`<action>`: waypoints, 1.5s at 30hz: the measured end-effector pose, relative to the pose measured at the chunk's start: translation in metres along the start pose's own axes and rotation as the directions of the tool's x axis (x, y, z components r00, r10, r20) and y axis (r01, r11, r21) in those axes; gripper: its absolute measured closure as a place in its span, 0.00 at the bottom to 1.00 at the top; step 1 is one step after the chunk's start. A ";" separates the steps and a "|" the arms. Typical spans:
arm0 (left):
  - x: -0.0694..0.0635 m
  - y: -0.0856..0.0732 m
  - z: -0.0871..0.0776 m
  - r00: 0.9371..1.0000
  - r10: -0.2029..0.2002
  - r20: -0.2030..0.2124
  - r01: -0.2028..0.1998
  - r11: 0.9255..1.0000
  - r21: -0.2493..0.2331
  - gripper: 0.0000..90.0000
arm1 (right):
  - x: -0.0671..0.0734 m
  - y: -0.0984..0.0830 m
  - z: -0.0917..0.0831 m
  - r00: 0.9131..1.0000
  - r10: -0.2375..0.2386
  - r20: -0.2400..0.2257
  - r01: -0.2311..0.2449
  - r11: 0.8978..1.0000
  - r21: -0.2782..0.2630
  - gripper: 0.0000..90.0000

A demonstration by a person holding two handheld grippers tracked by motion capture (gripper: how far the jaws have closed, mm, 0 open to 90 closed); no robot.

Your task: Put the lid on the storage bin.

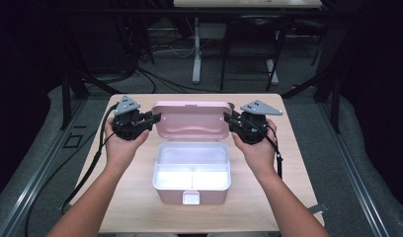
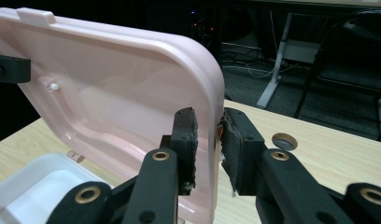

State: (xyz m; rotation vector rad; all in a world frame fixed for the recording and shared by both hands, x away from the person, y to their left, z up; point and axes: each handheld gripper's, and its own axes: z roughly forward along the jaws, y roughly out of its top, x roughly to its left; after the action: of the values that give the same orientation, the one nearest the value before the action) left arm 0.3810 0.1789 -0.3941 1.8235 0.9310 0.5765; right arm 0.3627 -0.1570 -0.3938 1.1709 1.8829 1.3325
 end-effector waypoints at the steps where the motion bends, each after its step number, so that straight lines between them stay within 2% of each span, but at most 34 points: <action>1: -0.001 0.000 -0.001 1.000 -0.002 0.001 0.002 1.000 -0.002 0.83 | 0.000 0.000 -0.001 1.000 0.000 -0.003 0.000 1.000 0.003 0.83; 4: -0.001 0.000 -0.003 1.000 -0.006 0.008 0.006 1.000 -0.001 0.83 | 0.001 -0.001 -0.004 1.000 -0.001 -0.019 0.002 1.000 0.005 0.83; 11: -0.002 0.004 -0.012 1.000 -0.017 0.017 0.017 0.999 -0.031 0.82 | 0.001 -0.002 -0.008 1.000 0.002 -0.021 -0.001 1.000 0.003 0.83; 19: -0.005 0.010 -0.022 1.000 -0.005 0.016 0.005 0.999 -0.040 0.83 | 0.000 0.004 -0.015 1.000 0.005 -0.028 -0.005 1.000 -0.014 0.87; 27: -0.007 0.010 -0.026 1.000 -0.006 0.023 0.007 0.999 -0.032 0.84 | 0.003 0.006 -0.019 1.000 -0.010 -0.029 0.010 1.000 -0.010 0.87; 32: -0.009 0.009 -0.029 1.000 0.007 0.024 -0.006 1.000 -0.025 0.84 | 0.003 0.005 -0.023 0.999 -0.002 -0.047 0.001 1.000 -0.011 0.85; 45: -0.016 0.004 -0.039 0.999 0.031 0.043 -0.030 0.999 -0.019 0.79 | 0.008 -0.001 -0.036 0.997 -0.021 -0.071 0.019 1.000 -0.018 0.82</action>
State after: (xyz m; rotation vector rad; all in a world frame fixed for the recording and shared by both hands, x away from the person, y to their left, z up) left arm 0.3446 0.1859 -0.3736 1.8289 0.8677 0.5610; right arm 0.3294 -0.1662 -0.3817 1.1065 1.9239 1.3936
